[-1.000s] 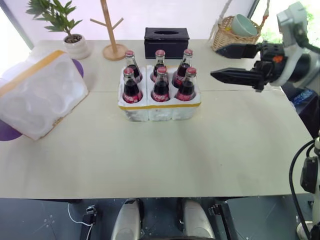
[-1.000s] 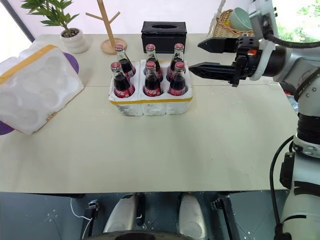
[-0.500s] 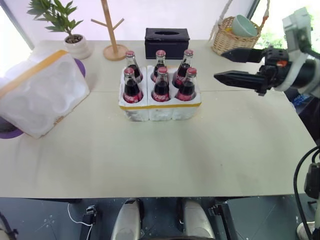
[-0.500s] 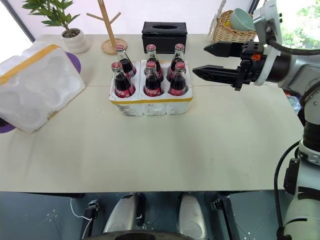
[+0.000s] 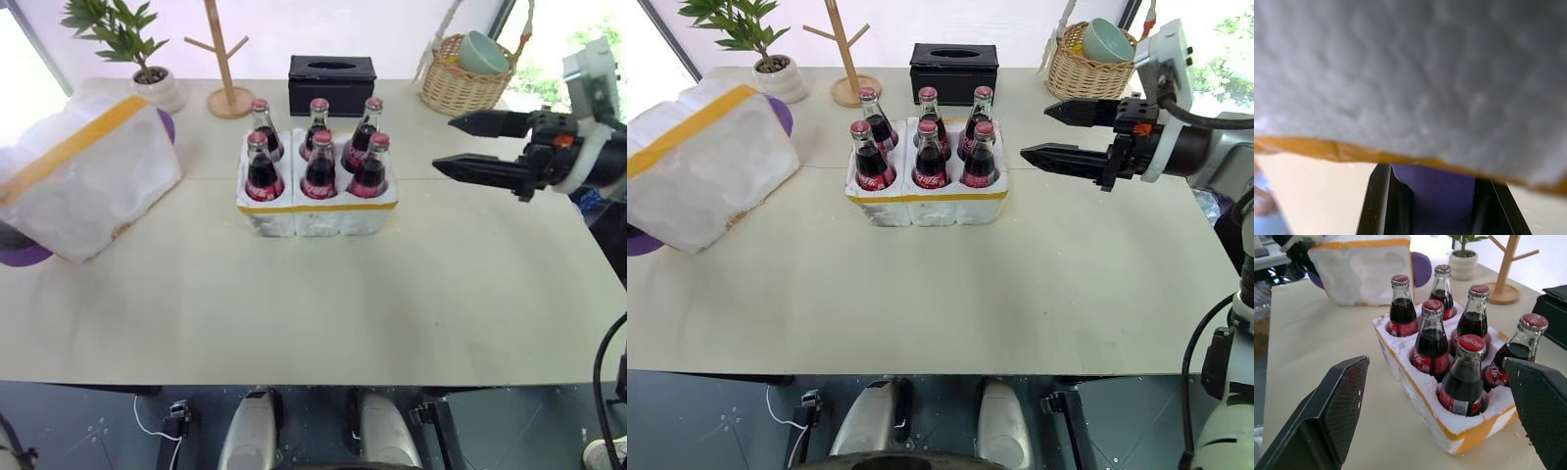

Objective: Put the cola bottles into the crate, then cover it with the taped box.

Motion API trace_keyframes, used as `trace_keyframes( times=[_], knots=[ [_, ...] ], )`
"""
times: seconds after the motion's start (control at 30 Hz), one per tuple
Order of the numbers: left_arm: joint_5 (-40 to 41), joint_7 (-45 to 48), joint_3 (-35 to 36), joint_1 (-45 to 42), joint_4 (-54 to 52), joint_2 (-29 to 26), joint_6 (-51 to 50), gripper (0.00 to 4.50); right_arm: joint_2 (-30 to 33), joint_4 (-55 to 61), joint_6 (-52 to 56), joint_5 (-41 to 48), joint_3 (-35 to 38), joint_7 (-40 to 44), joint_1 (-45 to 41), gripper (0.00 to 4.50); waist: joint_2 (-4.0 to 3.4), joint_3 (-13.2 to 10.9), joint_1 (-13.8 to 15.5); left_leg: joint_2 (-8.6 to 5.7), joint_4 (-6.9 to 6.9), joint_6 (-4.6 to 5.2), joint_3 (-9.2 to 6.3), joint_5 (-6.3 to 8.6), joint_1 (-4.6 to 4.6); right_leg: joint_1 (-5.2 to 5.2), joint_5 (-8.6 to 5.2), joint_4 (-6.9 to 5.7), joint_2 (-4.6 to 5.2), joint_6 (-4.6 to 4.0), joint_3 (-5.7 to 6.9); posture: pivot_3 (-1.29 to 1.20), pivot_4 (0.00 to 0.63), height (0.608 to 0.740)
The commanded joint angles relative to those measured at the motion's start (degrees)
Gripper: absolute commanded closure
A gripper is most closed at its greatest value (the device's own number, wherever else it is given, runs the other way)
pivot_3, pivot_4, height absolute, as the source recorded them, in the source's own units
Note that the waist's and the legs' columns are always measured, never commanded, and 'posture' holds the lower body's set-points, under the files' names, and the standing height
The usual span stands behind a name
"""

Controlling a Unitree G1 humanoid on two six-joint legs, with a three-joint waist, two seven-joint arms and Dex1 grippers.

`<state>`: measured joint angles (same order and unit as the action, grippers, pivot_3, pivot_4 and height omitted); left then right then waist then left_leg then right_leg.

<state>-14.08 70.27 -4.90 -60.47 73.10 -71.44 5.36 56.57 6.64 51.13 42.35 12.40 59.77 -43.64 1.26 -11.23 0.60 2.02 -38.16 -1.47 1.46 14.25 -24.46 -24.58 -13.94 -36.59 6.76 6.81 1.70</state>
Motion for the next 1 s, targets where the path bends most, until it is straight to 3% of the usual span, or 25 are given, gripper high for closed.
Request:
trace_keyframes(
  times=[0.03,0.13,0.23,0.4,0.7,1.0],
  knots=[
    [3.0,-4.9,3.7,-1.8,-7.2,-1.6,8.6,4.11,0.9,0.9,-1.3,-0.5,1.9,-1.0,0.1,0.00,0.01,0.0,0.1,0.00,-0.01,0.00,0.00,0.00,-0.02,0.00,0.00,0.01,0.01,0.00,0.00,0.00,0.150,0.736],
    [7.0,-6.1,7.0,-1.0,-14.7,0.0,10.3,4.11,0.6,1.6,-1.4,-0.2,2.4,-1.5,1.2,0.00,0.01,0.0,0.1,-0.01,0.00,0.00,0.00,0.00,-0.03,0.00,0.00,0.02,0.01,0.00,0.00,0.00,0.150,0.736],
    [9.7,-10.9,9.4,1.8,-29.3,3.7,12.0,4.11,-0.4,2.3,-1.4,0.2,2.8,-3.0,2.0,0.00,0.01,0.0,0.1,-0.01,0.00,0.00,0.00,0.00,-0.03,0.00,0.00,0.02,0.02,0.00,0.00,0.00,0.150,0.736],
    [7.1,-20.4,8.3,2.1,-46.9,11.5,8.7,4.11,-1.1,3.0,-1.0,0.5,3.5,-4.8,3.3,0.00,0.01,0.0,0.0,-0.03,-0.07,-0.01,-0.03,0.00,-0.04,0.04,0.01,-0.01,0.02,0.01,-0.01,0.00,0.150,0.736],
    [-15.7,-36.6,-3.6,2.7,-57.7,18.1,14.2,4.11,-1.0,6.4,0.6,2.8,9.2,-8.5,9.1,0.00,0.00,0.0,-0.1,-0.03,-0.06,0.00,-0.02,-0.01,0.01,0.03,0.01,-0.22,0.00,0.01,-0.02,0.00,0.150,0.736],
    [-28.1,-38.5,-7.1,8.6,-65.6,18.3,8.6,4.11,-1.6,9.1,0.5,5.1,13.5,-11.2,14.5,0.00,-0.01,0.0,0.1,-0.04,-0.07,0.00,-0.02,-0.01,0.02,0.03,0.01,-0.21,0.00,0.01,-0.05,0.00,0.150,0.736]
  ],
)
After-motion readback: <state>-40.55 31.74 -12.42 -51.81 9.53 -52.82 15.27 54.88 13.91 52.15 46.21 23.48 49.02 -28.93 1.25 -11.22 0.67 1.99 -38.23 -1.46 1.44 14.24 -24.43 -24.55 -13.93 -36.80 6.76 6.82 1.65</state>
